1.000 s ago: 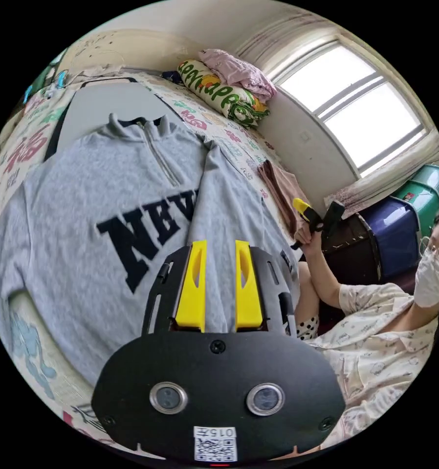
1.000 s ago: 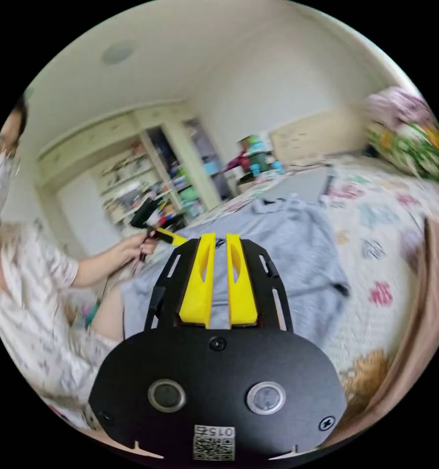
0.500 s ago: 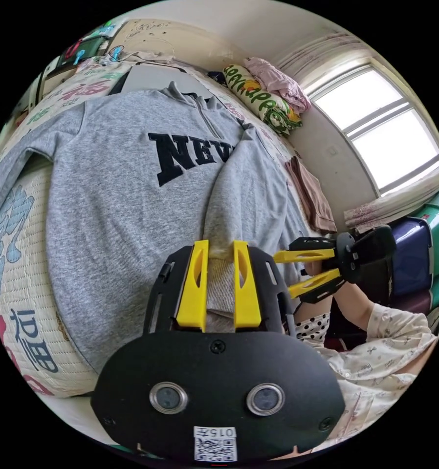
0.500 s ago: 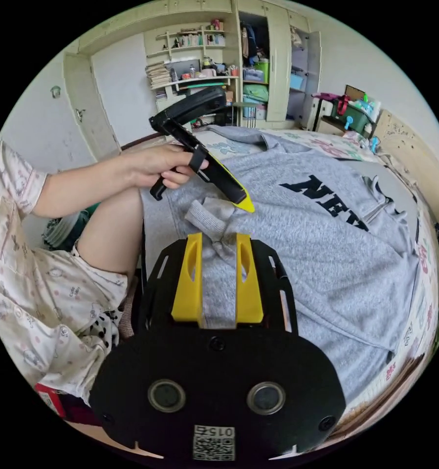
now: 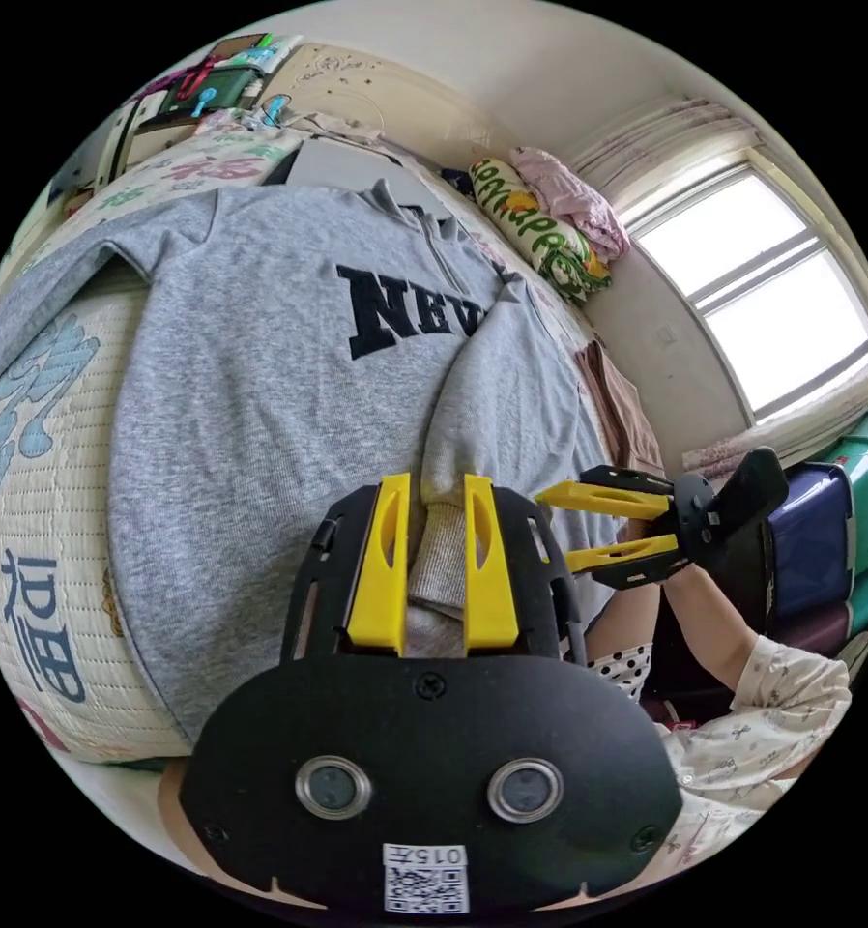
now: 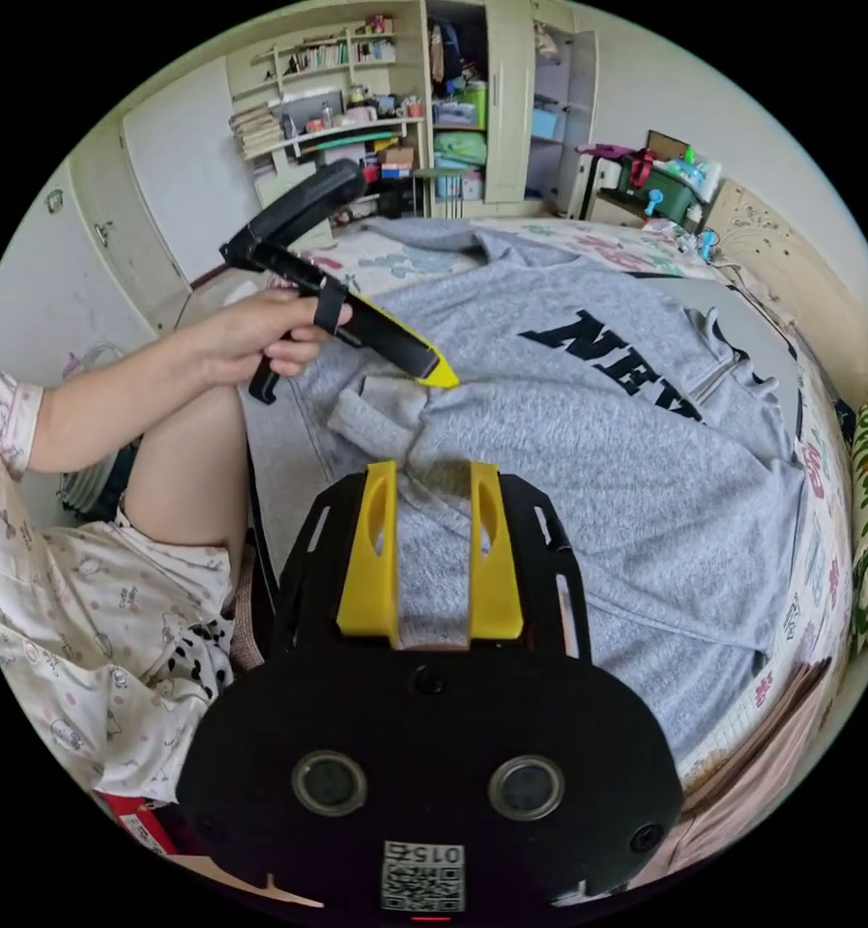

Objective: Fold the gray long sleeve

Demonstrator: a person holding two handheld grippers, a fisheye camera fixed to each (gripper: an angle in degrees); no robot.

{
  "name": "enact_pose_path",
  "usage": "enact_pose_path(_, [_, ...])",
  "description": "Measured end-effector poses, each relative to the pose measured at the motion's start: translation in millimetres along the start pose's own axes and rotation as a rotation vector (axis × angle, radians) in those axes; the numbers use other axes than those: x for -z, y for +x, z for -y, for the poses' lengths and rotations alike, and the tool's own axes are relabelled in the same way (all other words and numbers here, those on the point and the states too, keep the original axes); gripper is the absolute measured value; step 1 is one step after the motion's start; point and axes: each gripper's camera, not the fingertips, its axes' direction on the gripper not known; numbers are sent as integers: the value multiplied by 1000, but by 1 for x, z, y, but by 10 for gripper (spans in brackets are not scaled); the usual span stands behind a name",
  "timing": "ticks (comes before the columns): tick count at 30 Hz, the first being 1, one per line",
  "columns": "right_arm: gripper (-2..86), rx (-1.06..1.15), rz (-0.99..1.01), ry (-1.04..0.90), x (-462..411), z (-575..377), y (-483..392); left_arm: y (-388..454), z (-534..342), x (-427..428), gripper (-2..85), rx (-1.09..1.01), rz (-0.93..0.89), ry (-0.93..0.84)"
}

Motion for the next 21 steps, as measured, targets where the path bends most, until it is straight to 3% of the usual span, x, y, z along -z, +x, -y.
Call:
enact_pose_path(6, [5,-8,27,-17,-20,-37,-4,3,-44,28,12,-80,-5,53])
enact_pose_path(13, [-2,-6,49,-92,-60,-67,-7,6,-78,-4,9,-155,177,-48])
enact_pose_path(21, [28,-22,-54,-52,-74,-92,-16,-17,-127,-4,28,-143,174,-11])
